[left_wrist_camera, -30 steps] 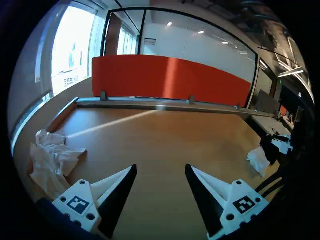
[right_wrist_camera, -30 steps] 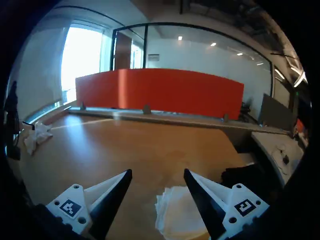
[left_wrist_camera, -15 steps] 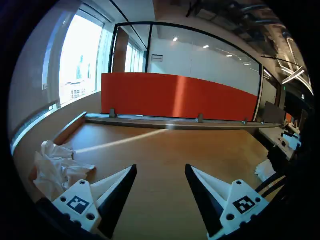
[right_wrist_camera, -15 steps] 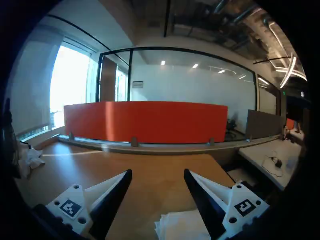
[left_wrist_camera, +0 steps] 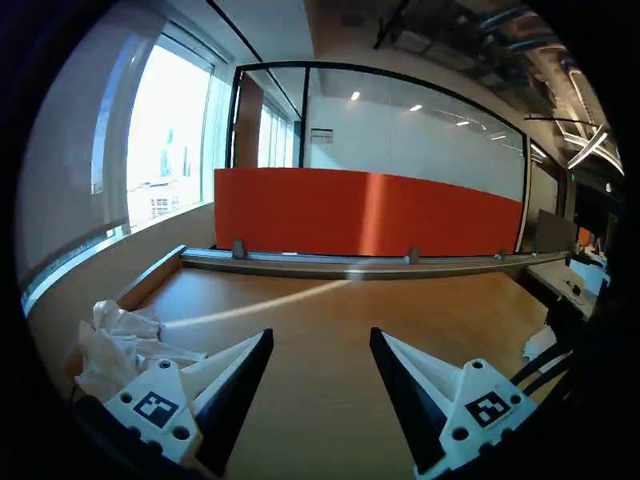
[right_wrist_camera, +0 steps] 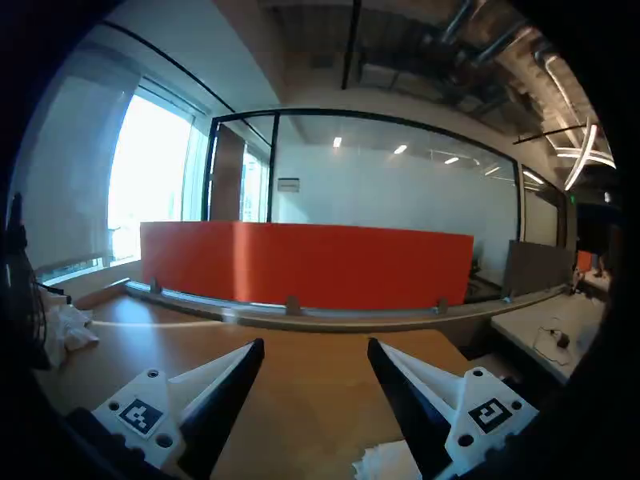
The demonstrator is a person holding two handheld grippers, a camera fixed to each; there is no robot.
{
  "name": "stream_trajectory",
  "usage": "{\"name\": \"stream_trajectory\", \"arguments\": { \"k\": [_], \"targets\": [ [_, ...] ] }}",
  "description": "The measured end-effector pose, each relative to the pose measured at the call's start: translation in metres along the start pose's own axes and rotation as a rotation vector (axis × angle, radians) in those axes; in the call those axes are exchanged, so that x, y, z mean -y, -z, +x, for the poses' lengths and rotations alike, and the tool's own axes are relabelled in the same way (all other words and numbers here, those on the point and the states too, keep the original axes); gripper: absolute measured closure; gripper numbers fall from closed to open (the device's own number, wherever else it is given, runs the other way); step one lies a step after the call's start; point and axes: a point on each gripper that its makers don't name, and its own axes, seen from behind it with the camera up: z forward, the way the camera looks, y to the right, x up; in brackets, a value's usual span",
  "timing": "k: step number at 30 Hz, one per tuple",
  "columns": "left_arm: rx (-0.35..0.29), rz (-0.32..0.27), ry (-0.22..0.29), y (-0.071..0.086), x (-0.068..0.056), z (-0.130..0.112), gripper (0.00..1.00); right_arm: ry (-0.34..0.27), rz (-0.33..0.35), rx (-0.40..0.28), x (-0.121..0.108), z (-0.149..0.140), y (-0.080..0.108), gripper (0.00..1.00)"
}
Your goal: Fold towel
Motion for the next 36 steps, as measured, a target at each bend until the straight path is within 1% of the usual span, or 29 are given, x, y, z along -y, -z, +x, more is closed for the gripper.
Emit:
{"name": "stream_trajectory", "arguments": {
  "k": [6,12,17,21,27,30,32,36],
  "targets": [
    [-0.023,0.001,-0.008,-0.001,0.004,0.006,0.11,-0.007,0.014,-0.019,0.029,0.011,-0.003,0.00],
    [-0.050,0.000,-0.008,-0.003,0.010,0.010,0.11,-0.002,0.014,-0.008,0.040,0.014,-0.002,0.00],
    [-0.083,0.006,-0.034,-0.005,0.014,0.017,0.11,-0.010,0.009,0.000,0.041,0.017,0.000,0.00],
    [-0.115,0.001,-0.058,-0.008,0.014,0.025,0.11,-0.018,0.000,0.005,0.039,0.019,0.002,0.00],
    [-0.158,0.012,-0.126,-0.009,0.019,0.031,0.11,-0.024,0.001,0.024,0.039,0.017,0.003,0.00],
    [-0.172,0.016,-0.157,-0.008,0.019,0.027,0.11,-0.023,-0.003,0.032,0.038,0.014,0.003,0.00],
    [-0.176,0.018,-0.167,-0.008,0.020,0.021,0.11,-0.020,-0.007,0.038,0.038,0.011,0.003,0.00],
    [-0.183,0.021,-0.167,-0.009,0.023,0.006,0.11,-0.012,-0.016,0.041,0.039,0.007,0.002,0.00]
  ]
}}
